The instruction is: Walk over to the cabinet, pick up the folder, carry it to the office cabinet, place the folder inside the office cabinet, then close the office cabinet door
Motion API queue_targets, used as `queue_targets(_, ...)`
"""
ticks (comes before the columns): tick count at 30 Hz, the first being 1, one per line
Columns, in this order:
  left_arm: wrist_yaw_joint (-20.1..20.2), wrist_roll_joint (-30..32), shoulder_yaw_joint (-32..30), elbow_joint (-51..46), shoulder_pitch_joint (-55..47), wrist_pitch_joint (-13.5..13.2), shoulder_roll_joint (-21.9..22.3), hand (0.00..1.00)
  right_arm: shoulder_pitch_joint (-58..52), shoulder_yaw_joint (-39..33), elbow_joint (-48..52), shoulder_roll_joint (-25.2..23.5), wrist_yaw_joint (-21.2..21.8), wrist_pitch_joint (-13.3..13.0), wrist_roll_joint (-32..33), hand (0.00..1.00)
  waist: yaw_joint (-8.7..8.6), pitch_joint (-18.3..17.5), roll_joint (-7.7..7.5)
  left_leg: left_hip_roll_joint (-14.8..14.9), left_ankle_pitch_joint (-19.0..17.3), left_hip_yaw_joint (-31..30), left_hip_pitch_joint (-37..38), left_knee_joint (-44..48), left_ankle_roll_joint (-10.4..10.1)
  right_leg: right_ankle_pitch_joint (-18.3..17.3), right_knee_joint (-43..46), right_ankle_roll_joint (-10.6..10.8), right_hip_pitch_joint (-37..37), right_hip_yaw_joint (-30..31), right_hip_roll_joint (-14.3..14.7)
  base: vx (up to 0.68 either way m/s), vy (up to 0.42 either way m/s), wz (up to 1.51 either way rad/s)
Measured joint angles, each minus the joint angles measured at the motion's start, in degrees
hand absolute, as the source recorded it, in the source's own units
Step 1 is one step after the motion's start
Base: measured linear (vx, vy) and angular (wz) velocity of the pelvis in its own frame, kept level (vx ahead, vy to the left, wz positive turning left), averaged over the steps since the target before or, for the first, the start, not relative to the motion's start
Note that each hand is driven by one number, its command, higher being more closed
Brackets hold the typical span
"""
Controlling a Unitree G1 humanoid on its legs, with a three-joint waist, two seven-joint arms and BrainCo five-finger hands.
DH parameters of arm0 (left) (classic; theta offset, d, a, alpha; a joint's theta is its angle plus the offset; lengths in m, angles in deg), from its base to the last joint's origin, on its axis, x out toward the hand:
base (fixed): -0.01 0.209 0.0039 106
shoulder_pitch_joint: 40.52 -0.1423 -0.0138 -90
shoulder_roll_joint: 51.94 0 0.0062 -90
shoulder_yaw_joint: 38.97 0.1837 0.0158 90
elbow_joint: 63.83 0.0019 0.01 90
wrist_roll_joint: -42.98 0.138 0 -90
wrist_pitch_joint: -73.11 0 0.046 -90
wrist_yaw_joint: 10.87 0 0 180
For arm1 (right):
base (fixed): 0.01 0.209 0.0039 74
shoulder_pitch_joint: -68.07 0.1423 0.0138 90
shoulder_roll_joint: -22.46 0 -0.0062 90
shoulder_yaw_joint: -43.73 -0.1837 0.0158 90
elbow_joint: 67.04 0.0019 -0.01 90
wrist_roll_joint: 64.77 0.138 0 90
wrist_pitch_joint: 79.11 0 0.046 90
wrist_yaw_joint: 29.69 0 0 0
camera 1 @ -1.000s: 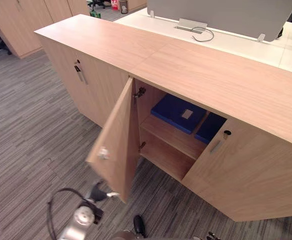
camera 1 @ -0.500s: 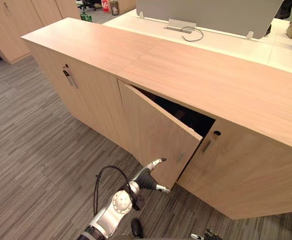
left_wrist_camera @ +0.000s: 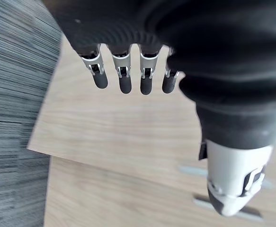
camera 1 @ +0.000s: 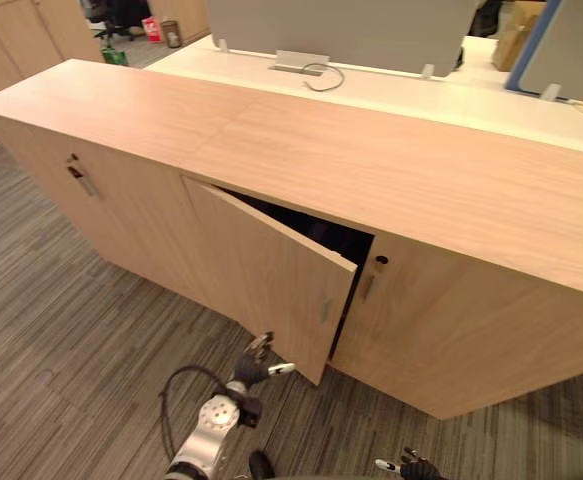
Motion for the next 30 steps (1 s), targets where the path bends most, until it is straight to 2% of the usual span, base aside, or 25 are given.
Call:
queue_targets(1, -0.42, -0.11, -2.87, 1.67, -1.06, 0.11, -0.15, 0.0, 0.01, -0.23, -0.01, -0.31, -0.01, 0.0, 0.34, 0.0, 0.45, 0.42, -0.65, 2.13, -3.44, 1.31, -1.95, 6.52, -0.2, 0.3, -0.39, -0.4, 0.09, 1.49, 0.42, -0.03, -0.091, -0.55)
queue_targets(2, -0.5, -0.28, -4.48, 2.63, -1.74, 0.13, -0.15, 0.0, -0.01, -0.3, -0.02, -0.42, -0.02, 0.01, 0.73, 0.0, 0.67, 0.51, -0.79, 3.46, -5.25, 1.84, -2.95, 10.15, -0.43, 0.39, -0.57, -0.54, 0.25, 2.28, 0.84, 0.0, -0.104, -0.71)
queue_targets(3, -0.16, -2.95, -7.61, 5.04, -2.87, 0.46, -0.17, 0.0, -0.08, -0.39, -0.04, -0.46, -0.04, 0.05, 1.75, 0.0, 1.1, 0.53, -0.73, 6.41, -8.47, 2.24, -4.91, 17.14, -0.57, 0.61, -0.96, -0.9, 0.53, 4.04, 1.95, 0.03, -0.098, -0.7)
queue_targets(4, -0.17, -4.99, -10.95, 7.83, -3.27, 0.86, -0.1, 0.0, -0.08, -0.46, -0.06, -0.49, -0.1, 0.05, 1.8, 0.0, 1.4, 0.58, -0.63, 8.36, -9.72, 0.73, -6.73, 22.25, -0.46, 0.89, -1.01, -1.3, 0.68, 5.39, 2.8, 0.03, -0.093, -0.63)
queue_targets(5, -0.19, -5.59, -12.89, 9.01, -3.29, 1.01, -0.03, 0.0, -0.07, -0.6, -0.05, -0.48, -0.13, 0.05, 1.8, 0.0, 1.4, 0.73, -0.71, 8.75, -9.76, -0.95, -7.72, 24.35, -0.48, 0.96, -1.0, -1.39, 0.63, 5.91, 2.93, 0.01, -0.078, -0.51)
queue_targets(6, -0.27, -6.67, -15.9, 10.96, -3.38, 1.07, 0.15, 0.0, -0.08, -1.74, -0.22, -0.44, -0.12, 0.05, 1.81, 0.0, 1.62, 1.04, -0.68, 8.81, -9.66, -6.18, -9.99, 28.85, -0.55, 1.1, -0.89, -1.63, 0.86, 7.04, 2.98, 0.0, -0.045, -0.5)
queue_targets(7, -0.48, -7.93, -18.43, 12.79, -3.99, 1.11, 0.58, 0.0, 0.07, -2.24, -0.39, -0.25, -0.13, 0.06, 1.82, 0.0, 2.07, 1.35, -0.79, 7.25, -11.83, -13.03, -11.14, 28.41, -2.74, 1.35, -0.55, -1.89, 0.72, 8.71, 2.89, -0.01, -0.015, -0.6)
queue_targets(8, -0.62, -8.45, -19.74, 13.96, -4.3, 1.07, 0.83, 0.0, 0.14, -2.26, -0.69, 0.13, -0.13, 0.06, 1.82, 0.0, 2.43, 1.41, -0.33, 6.16, -12.5, -16.75, -10.69, 26.44, -3.58, 1.37, -0.21, -1.91, 0.45, 9.69, 2.88, -0.01, 0.057, -0.85)
queue_targets(9, -0.93, -9.21, -22.3, 16.93, -4.89, 1.05, 1.4, 0.0, 0.14, -2.42, -1.19, 0.83, -0.12, -0.01, 1.82, 0.0, 2.98, 1.44, 0.94, 4.64, -12.01, -23.08, -8.82, 20.44, -5.24, 1.46, 0.43, -1.75, -0.01, 11.76, 3.25, -0.02, 0.086, -0.68)
queue_targets(10, -1.1, -9.19, -22.93, 17.82, -5.22, 1.04, 1.58, 0.0, 0.19, -2.46, -1.29, 1.0, -0.11, -0.03, 1.82, 0.0, 3.03, 1.31, 1.46, 4.55, -11.21, -24.38, -8.04, 18.62, -5.86, 1.47, 0.46, -1.68, -0.19, 12.16, 3.57, -0.03, 0.134, -0.8)
queue_targets(11, -1.37, -8.67, -25.99, 22.23, -5.92, 1.33, 1.61, 0.0, 0.41, -2.78, -1.84, 0.55, 0.0, -0.07, 1.81, 0.0, 2.97, 1.37, 1.44, 4.01, -8.06, -23.75, -5.5, 15.22, -5.58, 1.82, 0.15, -0.98, -0.03, 14.29, 3.0, -0.01, 0.148, -0.5)
queue_targets(14, -1.46, -7.45, -32.78, 24.4, -9.34, 2.14, 3.42, 0.0, -0.41, -4.76, -1.5, -1.11, 0.0, -0.5, 1.82, 0.0, 2.94, 0.82, 0.0, 2.27, -5.72, -19.72, -1.51, 8.2, -4.44, 2.54, -0.79, 0.15, -0.34, 16.74, 0.96, 0.01, 0.142, -0.48)
queue_targets(16, -1.32, -7.71, -34.38, 24.36, -11.11, 2.39, 4.13, 0.0, -1.6, -4.69, -0.92, -1.28, 0.01, -0.71, 2.04, 0.0, 2.97, -0.37, -0.1, 1.11, -3.27, -18.42, 0.87, 2.64, -3.95, 2.56, -0.93, 0.57, -0.9, 17.56, 0.1, 0.04, 0.087, -0.22)
queue_targets(19, -0.51, -9.22, -35.25, 24.43, -11.99, 2.4, 4.68, 0.0, -3.05, -4.69, -0.59, -1.59, -0.08, -1.13, 2.43, 0.0, 2.98, -2.46, -0.23, 0.1, -0.05, -18.17, 2.93, -3.68, -3.36, 2.75, -1.77, 1.13, -1.63, 17.39, -0.24, 0.07, 0.074, -0.03)
queue_targets(24, -0.71, -7.55, -34.95, 24.17, -12.03, 2.12, 4.53, 0.0, -3.96, -4.63, 0.04, -2.09, -0.54, -1.24, 4.04, 0.0, 3.2, -2.9, -0.51, -0.11, 0.14, -17.64, 5.04, -4.79, -3.47, 2.74, -2.89, 1.23, 0.41, 17.35, -0.29, 0.03, 0.021, -0.01)
queue_targets(30, -4.55, -0.2, -23.73, 21.69, -10.5, 0.88, 1.55, 0.0, -3.97, -3.66, 0.45, -2.18, -2.56, -1.77, 6.54, 0.0, 3.25, -2.87, -0.57, 0.33, 0.28, -17.53, 5.31, -5.12, -3.67, 2.74, -2.95, 1.22, 0.63, 17.37, 0.16, -0.04, -0.009, 0.0)
